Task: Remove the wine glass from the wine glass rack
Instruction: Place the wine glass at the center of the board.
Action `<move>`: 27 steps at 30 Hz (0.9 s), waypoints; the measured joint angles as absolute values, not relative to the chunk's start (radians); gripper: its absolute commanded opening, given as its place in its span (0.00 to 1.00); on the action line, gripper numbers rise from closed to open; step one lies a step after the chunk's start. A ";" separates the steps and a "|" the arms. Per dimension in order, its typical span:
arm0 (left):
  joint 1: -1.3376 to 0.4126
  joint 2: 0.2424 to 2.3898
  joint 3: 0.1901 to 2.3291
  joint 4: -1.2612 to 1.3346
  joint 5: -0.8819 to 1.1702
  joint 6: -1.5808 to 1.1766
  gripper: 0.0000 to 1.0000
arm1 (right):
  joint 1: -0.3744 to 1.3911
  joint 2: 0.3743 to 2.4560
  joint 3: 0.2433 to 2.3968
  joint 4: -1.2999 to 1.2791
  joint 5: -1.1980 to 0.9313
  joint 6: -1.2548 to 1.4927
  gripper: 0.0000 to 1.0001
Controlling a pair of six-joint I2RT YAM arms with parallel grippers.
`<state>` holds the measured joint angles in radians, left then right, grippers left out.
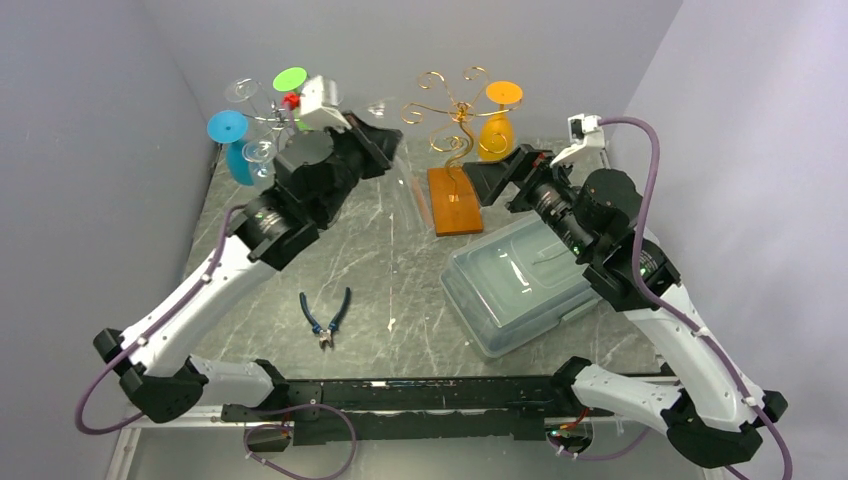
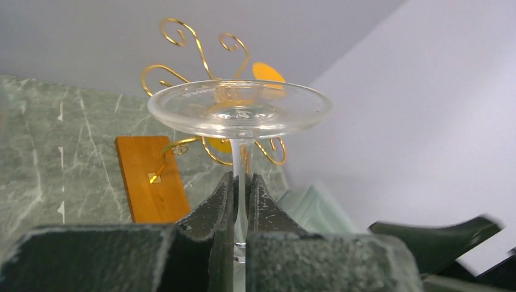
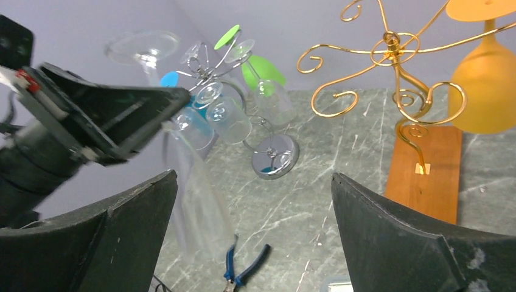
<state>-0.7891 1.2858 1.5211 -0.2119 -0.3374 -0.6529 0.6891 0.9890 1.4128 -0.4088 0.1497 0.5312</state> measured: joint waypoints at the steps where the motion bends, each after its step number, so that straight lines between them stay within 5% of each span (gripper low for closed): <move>1: -0.789 1.280 1.553 -0.257 -0.374 -0.693 0.00 | 0.689 0.978 1.387 -0.379 0.145 0.532 1.00; 14: -0.789 1.115 1.577 -0.661 -0.746 -1.334 0.00 | 0.739 0.976 1.208 -0.081 0.034 0.547 0.80; 27: -0.789 1.039 1.522 -0.731 -0.820 -1.673 0.00 | 0.875 1.002 1.126 0.107 0.021 0.529 0.56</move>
<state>-0.7891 1.0386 1.5223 -0.7307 -0.8204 -1.6730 0.8753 1.0019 1.1259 0.1070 0.0208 0.5289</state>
